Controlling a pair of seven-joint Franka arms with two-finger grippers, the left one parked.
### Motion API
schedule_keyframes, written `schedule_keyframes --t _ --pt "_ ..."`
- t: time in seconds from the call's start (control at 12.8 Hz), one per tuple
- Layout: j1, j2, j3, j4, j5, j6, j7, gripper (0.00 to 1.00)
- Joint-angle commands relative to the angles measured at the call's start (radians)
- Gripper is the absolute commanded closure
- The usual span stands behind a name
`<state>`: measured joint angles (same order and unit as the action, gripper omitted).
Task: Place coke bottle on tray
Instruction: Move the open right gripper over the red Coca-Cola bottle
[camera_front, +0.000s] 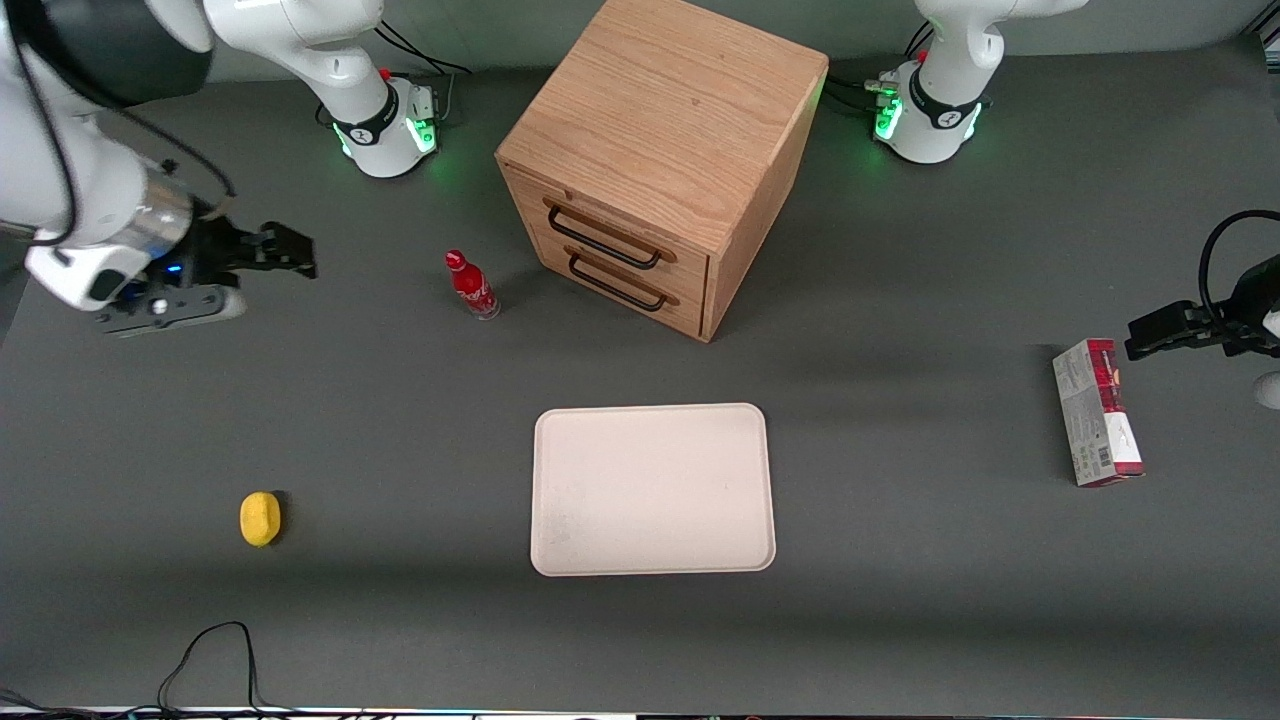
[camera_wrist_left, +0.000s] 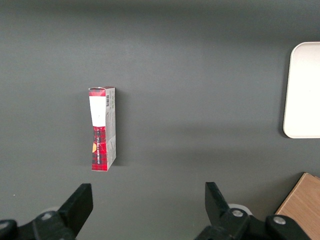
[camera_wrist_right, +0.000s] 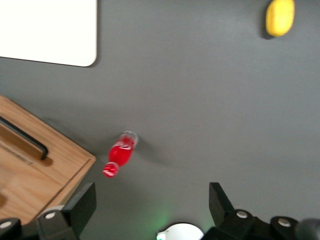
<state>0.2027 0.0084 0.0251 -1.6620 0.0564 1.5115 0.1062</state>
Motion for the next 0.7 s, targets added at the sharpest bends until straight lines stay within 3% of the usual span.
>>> schedule_keyframes --t 0.0,0.16,0.62 --pt "0.102 0.059 -0.002 0.089 0.016 -0.02 0.148 0.0" --pt "0.148 0.083 -0.002 0.117 0.057 -0.017 0.194 0.0" --pt "0.165 0.058 -0.011 0.029 0.059 0.019 0.214 0.0"
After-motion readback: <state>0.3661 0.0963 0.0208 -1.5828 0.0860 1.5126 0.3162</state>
